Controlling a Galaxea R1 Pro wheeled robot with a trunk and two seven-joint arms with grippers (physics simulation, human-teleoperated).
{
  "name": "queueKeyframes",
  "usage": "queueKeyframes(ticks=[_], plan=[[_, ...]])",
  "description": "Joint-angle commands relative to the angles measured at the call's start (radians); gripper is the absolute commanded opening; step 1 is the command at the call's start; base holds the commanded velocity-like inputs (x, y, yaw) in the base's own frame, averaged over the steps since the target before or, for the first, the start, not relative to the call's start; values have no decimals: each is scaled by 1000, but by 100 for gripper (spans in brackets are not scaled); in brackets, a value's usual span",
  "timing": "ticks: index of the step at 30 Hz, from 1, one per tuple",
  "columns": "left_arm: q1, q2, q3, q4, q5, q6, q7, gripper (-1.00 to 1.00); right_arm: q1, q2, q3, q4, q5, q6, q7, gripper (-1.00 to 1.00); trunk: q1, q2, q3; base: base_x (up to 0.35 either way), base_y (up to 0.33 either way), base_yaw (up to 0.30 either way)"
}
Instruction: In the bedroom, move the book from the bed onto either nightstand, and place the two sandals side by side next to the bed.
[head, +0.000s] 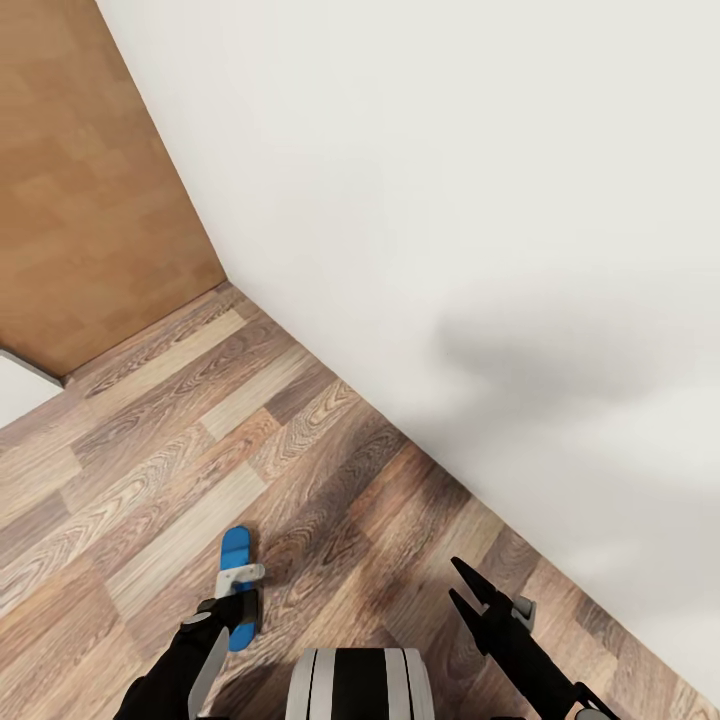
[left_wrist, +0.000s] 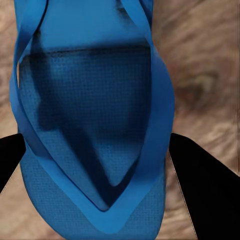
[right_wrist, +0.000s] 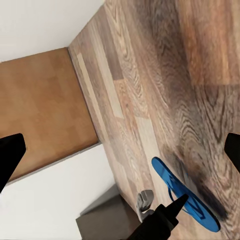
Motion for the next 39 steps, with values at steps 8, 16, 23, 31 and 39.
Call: queueKeyframes(ticks=[8, 16, 23, 31, 39], plan=[[0, 0, 3, -2, 11, 4, -6, -100, 0, 6, 4, 3, -2, 3, 2, 100, -4, 2, 31, 0, 0, 0], [1, -15, 4, -2, 13, 2, -6, -100, 0, 5, 4, 6, -1, -3, 0, 100, -7, 4, 61, 0, 0, 0], [13, -10, 38, -2, 17, -2, -64, -100, 0, 6, 1, 7, -1, -3, 0, 100, -10, 5, 89, 0, 0, 0], [14, 75, 187, -2, 13, 4, -417, -100, 0, 4, 1, 9, 8, -4, -3, 100, -14, 7, 119, 0, 0, 0], [15, 143, 219, 0, 13, 8, -737, -100, 0, 0, 1, 7, 9, 1, 0, 100, -18, 9, 150, 0, 0, 0]])
